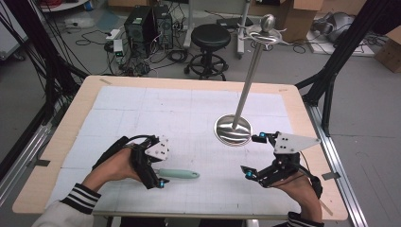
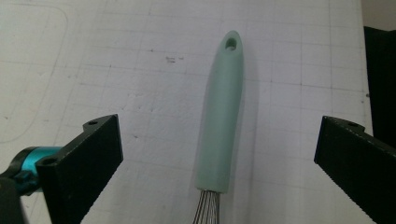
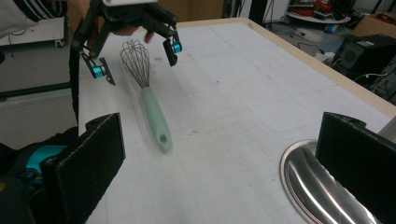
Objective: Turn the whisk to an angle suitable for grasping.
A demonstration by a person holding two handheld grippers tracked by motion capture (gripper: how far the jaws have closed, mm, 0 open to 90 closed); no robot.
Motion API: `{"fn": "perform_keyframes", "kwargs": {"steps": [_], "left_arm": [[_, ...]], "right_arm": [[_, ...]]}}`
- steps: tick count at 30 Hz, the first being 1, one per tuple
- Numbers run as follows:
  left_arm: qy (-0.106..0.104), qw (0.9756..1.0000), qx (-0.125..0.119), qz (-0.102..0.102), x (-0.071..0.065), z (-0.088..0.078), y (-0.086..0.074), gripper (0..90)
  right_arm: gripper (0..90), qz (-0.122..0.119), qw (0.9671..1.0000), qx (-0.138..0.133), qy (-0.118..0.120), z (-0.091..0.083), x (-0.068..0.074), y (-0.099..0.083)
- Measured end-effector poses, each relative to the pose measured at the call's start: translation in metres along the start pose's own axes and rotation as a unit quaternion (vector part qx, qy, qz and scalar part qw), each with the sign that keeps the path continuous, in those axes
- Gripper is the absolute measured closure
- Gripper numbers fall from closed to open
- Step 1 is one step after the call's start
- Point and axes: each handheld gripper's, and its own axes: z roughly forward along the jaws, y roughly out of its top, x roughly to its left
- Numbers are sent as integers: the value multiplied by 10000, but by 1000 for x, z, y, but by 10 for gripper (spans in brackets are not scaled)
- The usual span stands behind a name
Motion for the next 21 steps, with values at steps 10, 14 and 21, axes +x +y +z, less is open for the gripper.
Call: {"fn": "perform_keyframes", "kwargs": {"steps": [10,14,21], "left_arm": [[-136,9992,363,119,1,14,0,37],[-147,9985,500,156,0,18,0,86],[-137,9965,776,284,-2,26,0,110]], "right_arm": [[6,23,10000,-13,46,-1,0,-1],[5,8,10000,-14,44,0,-1,-1],[6,14,10000,-4,91,1,0,-1]]}}
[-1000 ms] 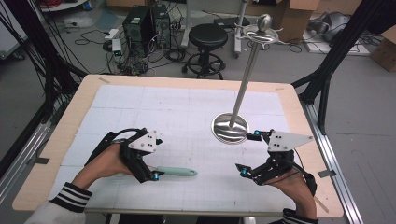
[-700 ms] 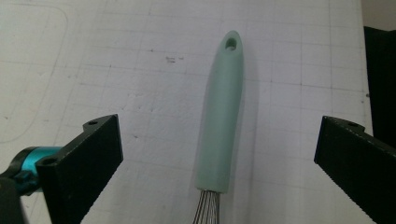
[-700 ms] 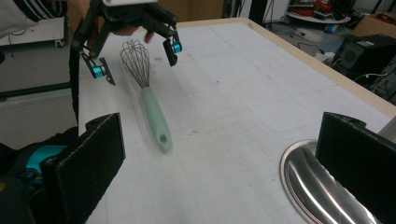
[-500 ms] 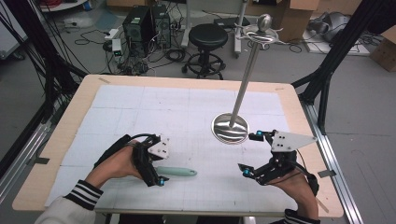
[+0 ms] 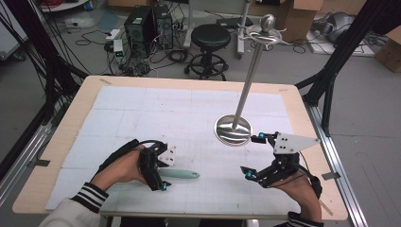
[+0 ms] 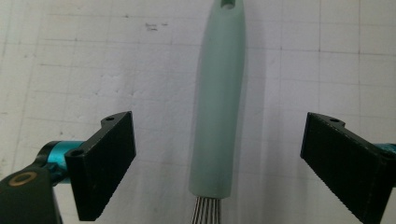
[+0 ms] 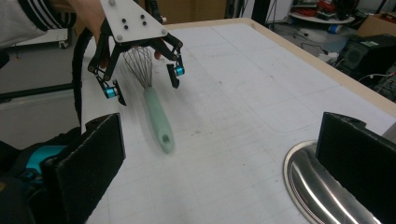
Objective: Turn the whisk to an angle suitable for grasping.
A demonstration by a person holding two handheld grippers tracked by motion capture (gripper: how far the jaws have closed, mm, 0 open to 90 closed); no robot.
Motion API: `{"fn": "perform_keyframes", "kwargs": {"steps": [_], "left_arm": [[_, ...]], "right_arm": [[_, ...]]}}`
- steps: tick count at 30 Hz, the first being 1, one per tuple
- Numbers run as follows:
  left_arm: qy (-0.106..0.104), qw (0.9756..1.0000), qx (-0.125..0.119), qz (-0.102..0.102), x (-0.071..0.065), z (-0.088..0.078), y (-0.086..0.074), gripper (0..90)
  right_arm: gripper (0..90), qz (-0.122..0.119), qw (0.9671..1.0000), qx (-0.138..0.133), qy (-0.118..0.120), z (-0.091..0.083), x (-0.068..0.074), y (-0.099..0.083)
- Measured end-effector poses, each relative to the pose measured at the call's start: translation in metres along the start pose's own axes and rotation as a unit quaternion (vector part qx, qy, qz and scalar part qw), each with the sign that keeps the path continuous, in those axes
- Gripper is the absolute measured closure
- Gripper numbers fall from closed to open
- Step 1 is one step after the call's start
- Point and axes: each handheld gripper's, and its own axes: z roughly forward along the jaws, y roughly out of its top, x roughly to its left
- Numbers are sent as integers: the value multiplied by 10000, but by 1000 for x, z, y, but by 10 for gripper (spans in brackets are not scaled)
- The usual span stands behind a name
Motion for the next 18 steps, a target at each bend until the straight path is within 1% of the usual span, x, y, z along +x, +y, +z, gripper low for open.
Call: {"fn": "perform_keyframes", "kwargs": {"steps": [2,3,4,5,8,9,10,11,12,13,14,17,18], "left_arm": [[-16,10000,40,-5,0,2,0,127],[-47,10000,50,-8,0,3,1,149],[-83,9999,59,7,0,4,1,149],[-113,9999,66,10,0,4,1,182],[-163,9998,86,-3,2,5,0,196],[-185,9998,109,22,3,5,0,219],[-207,9997,114,-6,3,5,0,241],[-250,9996,130,-31,4,6,-1,295],[-264,9995,154,-40,4,6,-1,295],[-278,9994,220,7,5,6,-1,347],[-270,9992,282,43,5,8,-2,358],[-239,9992,320,12,5,9,-2,372],[-244,9991,352,21,6,9,-2,398]], "right_arm": [[5,7,10000,19,16,1,0,0],[5,10,10000,13,19,1,0,0],[5,10,10000,13,19,1,0,0],[5,-1,10000,0,0,1,0,0],[5,7,10000,-10,5,0,0,0],[6,3,10000,-15,-8,0,-1,0],[6,14,10000,-7,-1,0,0,-1],[5,12,10000,-1,8,0,0,-1],[5,12,10000,-1,8,0,0,-1],[5,11,10000,2,2,0,0,-1],[5,15,10000,-4,-1,0,0,-1],[5,13,10000,-2,-2,1,-1,-1],[5,16,10000,-5,15,1,-1,-1]]}}
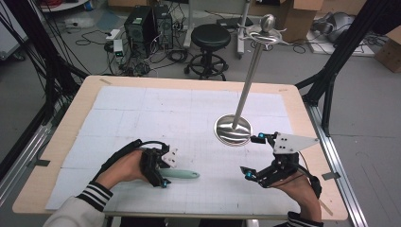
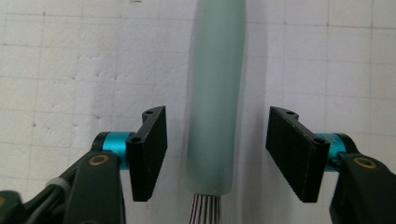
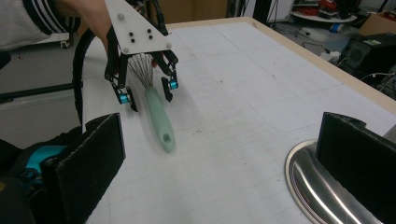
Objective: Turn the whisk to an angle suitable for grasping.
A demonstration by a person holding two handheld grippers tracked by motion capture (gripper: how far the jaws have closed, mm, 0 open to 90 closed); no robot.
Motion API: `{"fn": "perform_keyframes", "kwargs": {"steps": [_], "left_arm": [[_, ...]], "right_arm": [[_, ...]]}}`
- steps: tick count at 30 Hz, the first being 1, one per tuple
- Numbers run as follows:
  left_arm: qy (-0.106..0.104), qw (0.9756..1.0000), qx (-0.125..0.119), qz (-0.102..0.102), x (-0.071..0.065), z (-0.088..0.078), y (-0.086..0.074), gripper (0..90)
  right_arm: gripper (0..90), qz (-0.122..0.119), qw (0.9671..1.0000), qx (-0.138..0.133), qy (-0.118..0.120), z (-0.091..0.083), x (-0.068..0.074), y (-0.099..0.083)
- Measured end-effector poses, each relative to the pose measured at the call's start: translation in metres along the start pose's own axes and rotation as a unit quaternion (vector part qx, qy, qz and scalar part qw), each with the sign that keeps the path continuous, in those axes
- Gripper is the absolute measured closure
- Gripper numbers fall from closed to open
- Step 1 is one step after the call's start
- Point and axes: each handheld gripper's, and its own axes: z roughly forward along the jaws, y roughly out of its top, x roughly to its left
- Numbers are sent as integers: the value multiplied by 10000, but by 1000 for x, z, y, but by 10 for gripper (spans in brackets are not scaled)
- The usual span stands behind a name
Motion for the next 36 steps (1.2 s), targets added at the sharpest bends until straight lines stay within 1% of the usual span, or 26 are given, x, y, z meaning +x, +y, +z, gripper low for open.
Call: {"fn": "perform_keyframes", "kwargs": {"steps": [2,3,4,6,7,8,9,10,11,13,14,15,17,18,19,21,28,30,31,32,36], "left_arm": [[3,10000,27,3,0,0,0,425],[10,10000,25,-13,0,1,0,444],[15,10000,72,39,0,1,0,456],[39,9999,84,55,0,1,0,496],[40,9999,98,64,0,1,0,496],[28,9999,78,73,0,1,-1,519],[19,9999,83,104,0,0,-1,570],[10,9999,81,109,0,0,-1,570],[3,9999,97,124,0,0,0,594],[11,9999,102,129,0,0,0,604],[7,9998,109,152,0,0,0,638],[8,9998,114,153,0,0,0,638],[32,9996,135,233,0,-1,0,677],[31,9997,144,203,-1,0,0,678],[39,9995,154,255,-1,0,1,682],[51,9993,192,320,-2,-1,2,687],[64,9993,179,337,-2,-1,2,692],[46,9994,121,332,-2,-3,2,692],[3,9996,18,287,-2,-6,2,692],[3,9996,18,287,-2,-6,2,693],[-71,9994,-207,272,-3,-13,1,693]], "right_arm": [[5,36,10000,8,22,0,1,0],[6,17,10000,-4,29,1,0,0],[6,4,10000,-9,25,1,0,0],[5,13,10000,-8,17,1,0,1],[5,13,10000,-8,17,1,0,1],[5,11,10000,-7,17,1,0,0],[5,17,10000,-5,15,1,0,0],[5,17,10000,-5,15,1,0,0],[6,36,10000,-3,25,1,0,0],[5,24,10000,3,15,1,0,1],[6,32,10000,14,40,2,1,1],[6,32,10000,14,40,2,1,1],[5,25,10000,11,31,3,0,1],[6,18,10000,21,37,3,0,0],[6,37,10000,29,54,3,0,0],[6,36,10000,10,7,3,0,0],[6,41,10000,12,35,2,0,0],[5,39,10000,10,35,2,0,0],[6,45,10000,2,15,1,0,0],[6,45,10000,2,15,1,0,0],[5,45,10000,-5,51,0,-1,-1]]}}
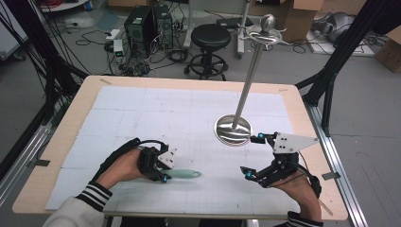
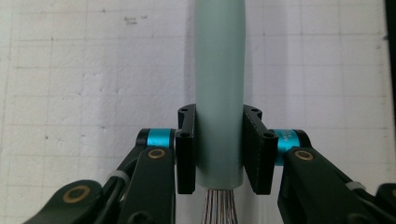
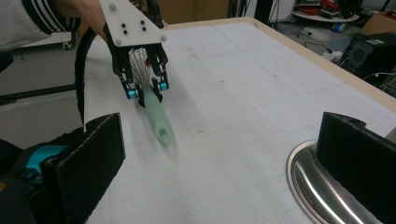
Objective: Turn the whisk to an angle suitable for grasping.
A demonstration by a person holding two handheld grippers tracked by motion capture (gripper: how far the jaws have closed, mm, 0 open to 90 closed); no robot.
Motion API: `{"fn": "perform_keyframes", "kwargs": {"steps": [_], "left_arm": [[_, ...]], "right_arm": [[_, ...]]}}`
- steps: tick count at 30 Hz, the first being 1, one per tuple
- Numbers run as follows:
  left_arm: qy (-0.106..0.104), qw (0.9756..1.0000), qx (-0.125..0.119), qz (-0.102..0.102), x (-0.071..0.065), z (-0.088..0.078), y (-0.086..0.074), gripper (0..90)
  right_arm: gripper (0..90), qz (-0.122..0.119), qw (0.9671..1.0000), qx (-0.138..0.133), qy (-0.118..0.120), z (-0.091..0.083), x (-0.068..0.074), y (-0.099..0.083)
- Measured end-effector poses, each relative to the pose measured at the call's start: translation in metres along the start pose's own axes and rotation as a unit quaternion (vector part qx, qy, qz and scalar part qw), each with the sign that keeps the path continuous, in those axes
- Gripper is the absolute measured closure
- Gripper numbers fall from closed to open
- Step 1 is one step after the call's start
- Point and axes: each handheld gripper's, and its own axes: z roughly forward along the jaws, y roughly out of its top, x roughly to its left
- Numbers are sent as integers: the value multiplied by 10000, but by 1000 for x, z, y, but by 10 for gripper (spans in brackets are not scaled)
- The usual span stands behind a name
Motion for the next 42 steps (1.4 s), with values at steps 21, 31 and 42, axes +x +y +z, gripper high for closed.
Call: {"fn": "perform_keyframes", "kwargs": {"steps": [21,31,42], "left_arm": [[-54,9916,-1282,-139,-5,-45,5,693],[-115,9824,-1861,-135,-4,-65,8,693],[-143,9663,-2566,-143,-3,-87,9,693]], "right_arm": [[6,-5,10000,-28,-15,-2,-1,-1],[6,-19,10000,-15,-28,-2,-1,-1],[6,47,10000,1,-14,0,-3,-2]]}}
